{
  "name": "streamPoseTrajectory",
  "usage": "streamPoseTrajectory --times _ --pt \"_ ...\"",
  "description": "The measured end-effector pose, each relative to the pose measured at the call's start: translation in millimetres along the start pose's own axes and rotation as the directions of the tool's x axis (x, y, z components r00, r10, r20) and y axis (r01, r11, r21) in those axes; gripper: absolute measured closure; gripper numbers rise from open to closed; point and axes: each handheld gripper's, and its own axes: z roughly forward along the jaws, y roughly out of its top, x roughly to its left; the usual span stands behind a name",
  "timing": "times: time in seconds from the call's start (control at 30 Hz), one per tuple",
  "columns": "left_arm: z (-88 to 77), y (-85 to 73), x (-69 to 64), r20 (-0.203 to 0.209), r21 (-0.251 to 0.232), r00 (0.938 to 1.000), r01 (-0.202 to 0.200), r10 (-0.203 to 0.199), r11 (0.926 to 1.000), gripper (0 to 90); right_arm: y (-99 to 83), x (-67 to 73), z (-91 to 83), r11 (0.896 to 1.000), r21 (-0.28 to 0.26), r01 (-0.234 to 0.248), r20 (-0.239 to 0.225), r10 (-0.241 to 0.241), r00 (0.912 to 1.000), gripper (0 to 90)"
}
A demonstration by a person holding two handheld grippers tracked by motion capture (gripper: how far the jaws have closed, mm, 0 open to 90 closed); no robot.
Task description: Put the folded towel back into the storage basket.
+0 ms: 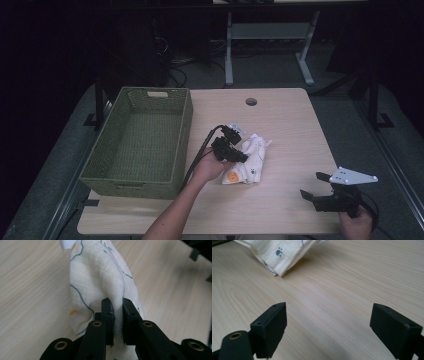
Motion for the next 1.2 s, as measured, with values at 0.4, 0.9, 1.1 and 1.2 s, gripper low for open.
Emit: streamPoseTrajectory --times 0.4,0.9,1.1,1.2 --pt "-17.7 -5.1 -6.1 0.117 -0.068 0.9929 0.026 -0.018 0.9974 82.2 -0.1 0.7 -1.5 1.000 -0.006 -0.006 0.012 0.006 0.9999 13.5" --pt "-42.8 -15.6 7.9 0.277 -0.126 0.9525 0.166 -0.126 0.9780 82.1 -0.8 -0.5 -1.0 1.000 -0.009 -0.016 0.018 0.017 0.9997 13.5" --pt "-59.6 -20.2 14.8 0.330 -0.166 0.9327 0.208 -0.144 0.9639 82.2 -0.7 0.5 -0.6 1.000 -0.009 -0.013 0.018 0.013 0.9997 13.5" --pt "-67.0 -22.5 15.7 0.336 -0.171 0.9300 0.216 -0.149 0.9613 82.1 -0.6 0.2 1.0 1.000 -0.006 -0.017 0.020 0.017 0.9996 13.5"
